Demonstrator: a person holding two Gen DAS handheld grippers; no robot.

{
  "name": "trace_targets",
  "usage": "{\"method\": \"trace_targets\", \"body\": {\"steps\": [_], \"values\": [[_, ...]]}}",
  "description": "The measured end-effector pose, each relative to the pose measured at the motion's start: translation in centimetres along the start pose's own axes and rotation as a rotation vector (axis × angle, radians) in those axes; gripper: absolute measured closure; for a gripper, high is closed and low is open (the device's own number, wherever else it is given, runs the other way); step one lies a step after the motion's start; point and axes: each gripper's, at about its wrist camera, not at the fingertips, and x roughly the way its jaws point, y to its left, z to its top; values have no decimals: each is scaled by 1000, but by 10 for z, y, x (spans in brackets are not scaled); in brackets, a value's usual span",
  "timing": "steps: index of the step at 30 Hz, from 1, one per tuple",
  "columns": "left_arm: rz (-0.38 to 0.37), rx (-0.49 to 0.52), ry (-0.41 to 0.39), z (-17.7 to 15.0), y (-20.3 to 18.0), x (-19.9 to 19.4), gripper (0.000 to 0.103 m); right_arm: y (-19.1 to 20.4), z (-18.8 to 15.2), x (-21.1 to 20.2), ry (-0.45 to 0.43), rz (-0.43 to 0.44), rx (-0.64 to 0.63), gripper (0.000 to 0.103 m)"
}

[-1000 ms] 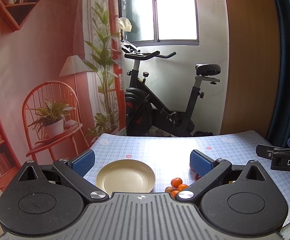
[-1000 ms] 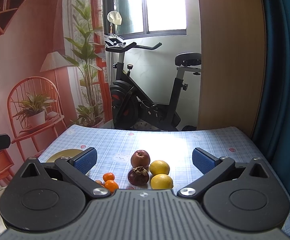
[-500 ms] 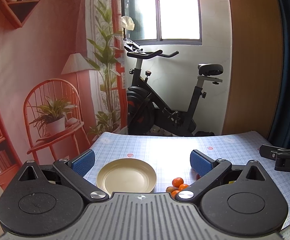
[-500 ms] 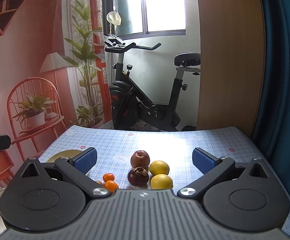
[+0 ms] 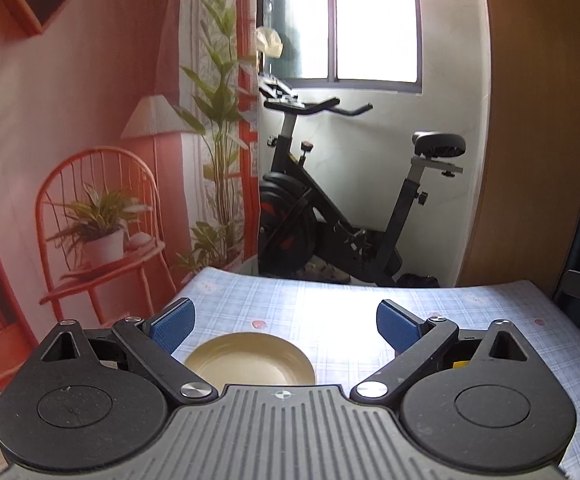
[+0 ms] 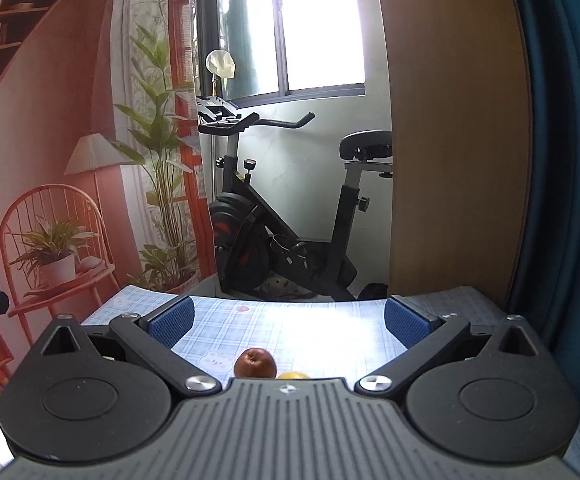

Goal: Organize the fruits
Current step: 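Reach the left gripper to the red apple and close on it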

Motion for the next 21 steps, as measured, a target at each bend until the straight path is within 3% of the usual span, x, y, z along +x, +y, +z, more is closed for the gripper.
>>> {"method": "trace_targets", "body": {"steps": [8, 13, 17, 21], "values": [[-82, -72, 43, -8, 2, 53, 10, -23, -25, 42, -56, -21, 35, 0], [-146, -52, 94, -15, -9, 75, 13, -29, -41, 61, 38, 67, 49, 0], [-136, 5, 112, -20, -20, 88, 16, -32, -49, 69, 62, 58, 42, 0], [-183, 3, 120, -23, -24, 94, 18, -32, -59, 73, 95, 27, 7, 0]]}}
